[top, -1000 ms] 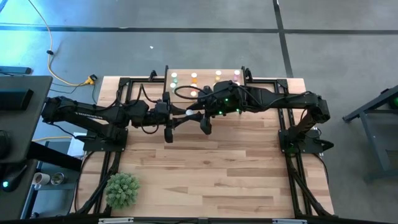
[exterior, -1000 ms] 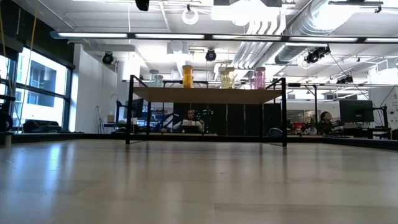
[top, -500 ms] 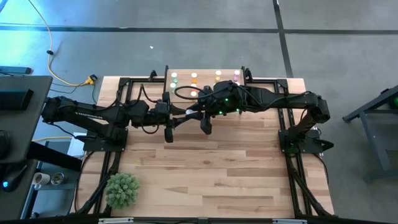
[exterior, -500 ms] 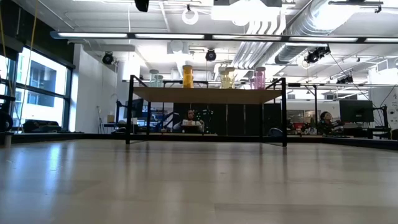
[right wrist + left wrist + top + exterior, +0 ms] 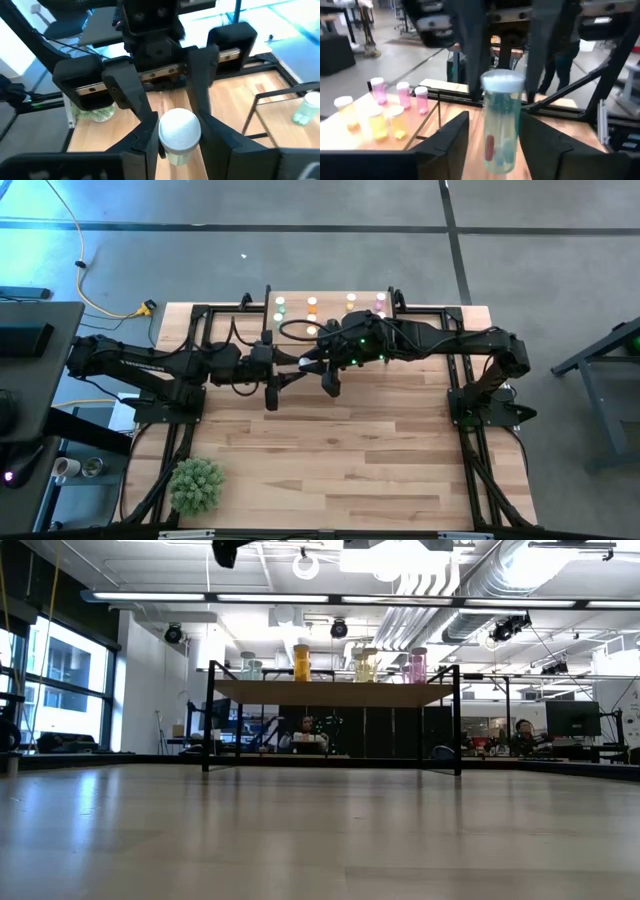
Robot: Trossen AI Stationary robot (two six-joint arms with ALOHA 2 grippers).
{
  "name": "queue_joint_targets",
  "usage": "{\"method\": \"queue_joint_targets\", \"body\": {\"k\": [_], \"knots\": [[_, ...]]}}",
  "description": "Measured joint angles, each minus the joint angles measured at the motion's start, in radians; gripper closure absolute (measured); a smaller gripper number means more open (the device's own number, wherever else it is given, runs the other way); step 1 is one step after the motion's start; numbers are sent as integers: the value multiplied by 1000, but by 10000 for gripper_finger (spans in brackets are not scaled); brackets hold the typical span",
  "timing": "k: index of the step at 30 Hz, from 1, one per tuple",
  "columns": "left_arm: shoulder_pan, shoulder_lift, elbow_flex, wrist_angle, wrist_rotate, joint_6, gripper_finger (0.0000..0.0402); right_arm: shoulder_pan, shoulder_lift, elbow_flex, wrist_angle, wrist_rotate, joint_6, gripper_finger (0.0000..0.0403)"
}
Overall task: Pick and place medicine bottles onto shelf by color
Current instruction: Put the blue pill bottle on the shelf aligned with the other blue pill bottles
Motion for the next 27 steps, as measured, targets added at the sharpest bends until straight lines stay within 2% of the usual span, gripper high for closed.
{"method": "queue_joint_targets", "body": {"k": [4,9,19,27], "knots": [[1,0,-1,-17,-14,-60,226,0,-2,0,2,2,3,303],[1,0,-1,-40,-18,-96,222,0,-2,0,1,5,3,304],[1,0,-1,-72,-17,-123,244,0,-2,0,8,6,8,304],[1,1,-1,-76,-13,-86,287,-1,-2,2,7,-4,9,304]]}}
